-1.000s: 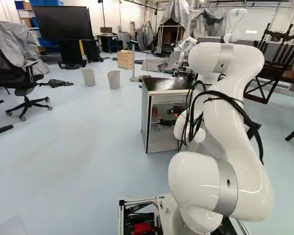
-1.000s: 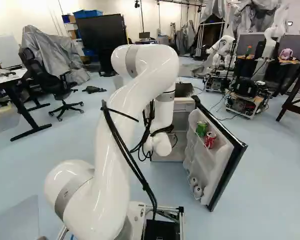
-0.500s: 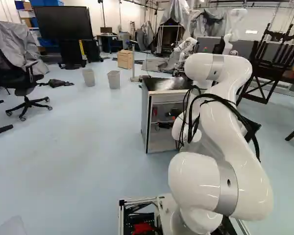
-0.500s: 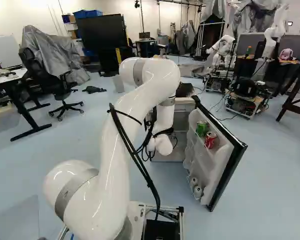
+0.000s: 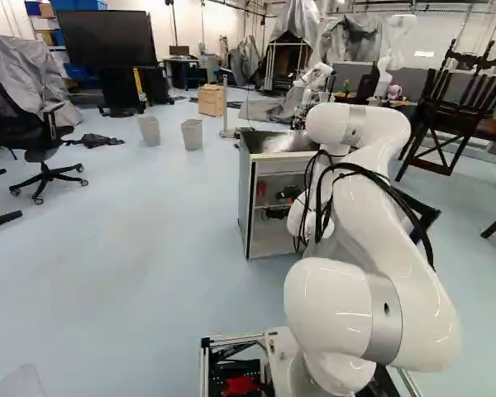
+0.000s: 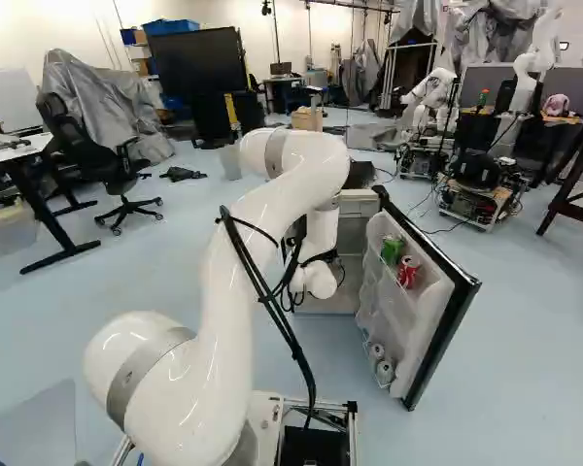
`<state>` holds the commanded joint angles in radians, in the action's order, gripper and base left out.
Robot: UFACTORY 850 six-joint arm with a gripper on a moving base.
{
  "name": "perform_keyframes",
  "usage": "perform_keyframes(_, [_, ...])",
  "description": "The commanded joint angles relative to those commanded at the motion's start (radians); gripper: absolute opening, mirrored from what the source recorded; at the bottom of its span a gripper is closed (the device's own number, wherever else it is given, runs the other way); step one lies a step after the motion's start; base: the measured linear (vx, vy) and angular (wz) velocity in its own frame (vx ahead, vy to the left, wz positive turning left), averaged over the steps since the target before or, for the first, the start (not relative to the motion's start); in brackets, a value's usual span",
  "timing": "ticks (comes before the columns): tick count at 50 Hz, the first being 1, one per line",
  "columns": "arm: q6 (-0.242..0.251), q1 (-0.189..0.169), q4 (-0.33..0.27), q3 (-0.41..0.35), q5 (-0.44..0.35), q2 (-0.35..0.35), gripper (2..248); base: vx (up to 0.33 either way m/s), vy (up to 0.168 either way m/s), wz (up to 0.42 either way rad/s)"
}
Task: Grab a drink from the fridge
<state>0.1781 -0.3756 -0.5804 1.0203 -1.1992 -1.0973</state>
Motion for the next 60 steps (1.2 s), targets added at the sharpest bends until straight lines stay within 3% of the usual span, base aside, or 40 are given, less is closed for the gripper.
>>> perform_keyframes(30, [0.000, 0.020, 0.006, 0.122, 0.041, -0.061, 247, 0.000, 0.000, 0.000])
perform_keyframes(60, [0.000, 0.050, 0.097, 0.216, 0.059, -0.110, 247, 0.000, 0.000, 0.000])
